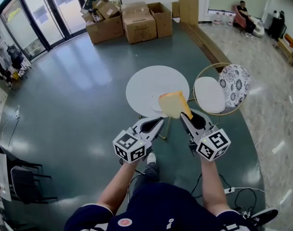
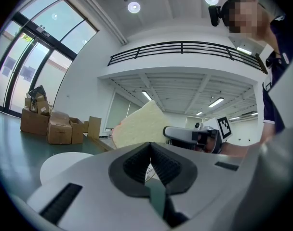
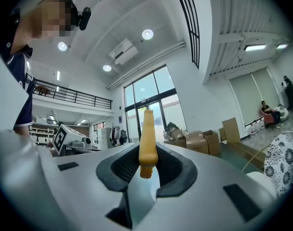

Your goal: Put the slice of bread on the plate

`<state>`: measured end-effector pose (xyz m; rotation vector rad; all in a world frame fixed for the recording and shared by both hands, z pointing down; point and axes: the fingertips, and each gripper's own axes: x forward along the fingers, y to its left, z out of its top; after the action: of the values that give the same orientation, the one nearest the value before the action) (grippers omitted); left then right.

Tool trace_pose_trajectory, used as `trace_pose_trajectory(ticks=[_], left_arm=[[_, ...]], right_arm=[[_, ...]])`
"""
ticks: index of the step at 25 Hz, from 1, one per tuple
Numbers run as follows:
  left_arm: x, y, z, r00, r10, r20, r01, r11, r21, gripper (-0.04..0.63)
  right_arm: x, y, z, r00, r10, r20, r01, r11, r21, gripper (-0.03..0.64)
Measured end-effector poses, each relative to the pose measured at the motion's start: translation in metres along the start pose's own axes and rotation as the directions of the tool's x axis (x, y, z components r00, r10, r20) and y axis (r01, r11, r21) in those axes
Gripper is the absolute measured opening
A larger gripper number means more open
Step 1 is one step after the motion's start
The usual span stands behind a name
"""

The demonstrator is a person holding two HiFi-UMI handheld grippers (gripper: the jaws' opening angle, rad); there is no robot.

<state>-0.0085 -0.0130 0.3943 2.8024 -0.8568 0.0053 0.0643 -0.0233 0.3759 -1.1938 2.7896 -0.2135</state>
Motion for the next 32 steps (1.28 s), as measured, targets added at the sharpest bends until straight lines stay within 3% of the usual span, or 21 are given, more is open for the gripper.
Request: trace_pose_trajectory(ticks=[18, 25, 32], left_arm=[[0.058, 0.164, 0.025, 0.995, -0.098, -0.036, 0.096, 0.994, -0.043, 0.008], [0.071, 0.195, 0.022, 0.993, -0.113, -0.039, 0.111, 0.992, -0.064, 0.008], [0.09, 0.201, 0.015, 0.995, -0.083, -0.047, 0.079, 0.994, -0.082, 0.008]], right_arm=[[0.148, -0.072, 0.002, 0.994, -0.095, -0.05, 0.096, 0.995, 0.017, 0.089], [0.17, -0.092, -0.004, 0.99, -0.123, -0.074, 0.125, 0.992, 0.022, 0.089], [0.168, -0.116, -0.011, 0.988, -0.111, -0.103, 0.116, 0.992, 0.048, 0.089]])
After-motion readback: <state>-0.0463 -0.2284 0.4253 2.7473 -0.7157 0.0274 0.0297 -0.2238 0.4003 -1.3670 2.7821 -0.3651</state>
